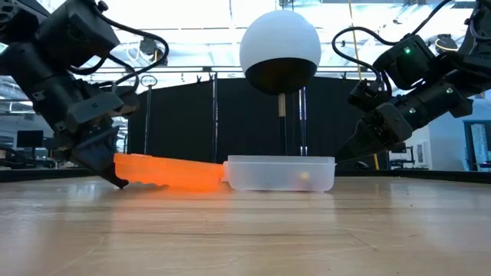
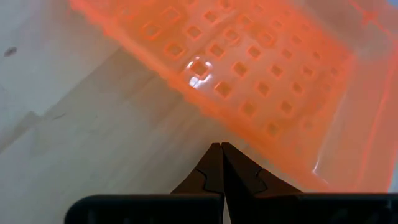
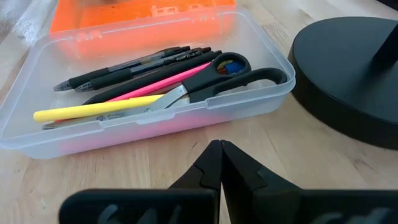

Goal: Pick & place school supplies into a supply box
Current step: Adjust the supply box, then return to Home Position

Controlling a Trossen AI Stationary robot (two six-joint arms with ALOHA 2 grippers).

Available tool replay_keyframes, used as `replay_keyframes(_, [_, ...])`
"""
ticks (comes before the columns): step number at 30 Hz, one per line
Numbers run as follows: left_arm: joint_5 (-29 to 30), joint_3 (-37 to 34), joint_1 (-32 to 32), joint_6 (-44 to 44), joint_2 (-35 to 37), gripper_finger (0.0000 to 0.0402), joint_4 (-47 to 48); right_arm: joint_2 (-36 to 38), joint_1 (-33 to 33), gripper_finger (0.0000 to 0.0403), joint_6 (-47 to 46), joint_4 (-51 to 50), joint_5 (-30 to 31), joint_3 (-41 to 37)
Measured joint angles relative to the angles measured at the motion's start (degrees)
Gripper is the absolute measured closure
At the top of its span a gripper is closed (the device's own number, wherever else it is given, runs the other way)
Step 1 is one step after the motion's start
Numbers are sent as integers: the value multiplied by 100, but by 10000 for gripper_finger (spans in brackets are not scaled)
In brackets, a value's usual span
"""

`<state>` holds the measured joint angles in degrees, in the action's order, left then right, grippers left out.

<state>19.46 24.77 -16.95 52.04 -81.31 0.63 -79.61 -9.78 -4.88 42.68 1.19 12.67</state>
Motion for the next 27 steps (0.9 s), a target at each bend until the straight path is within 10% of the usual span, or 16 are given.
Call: replay_keyframes(27, [-103, 666, -43, -1523, 189, 397, 1532, 773, -2, 403, 192, -966, -2, 2])
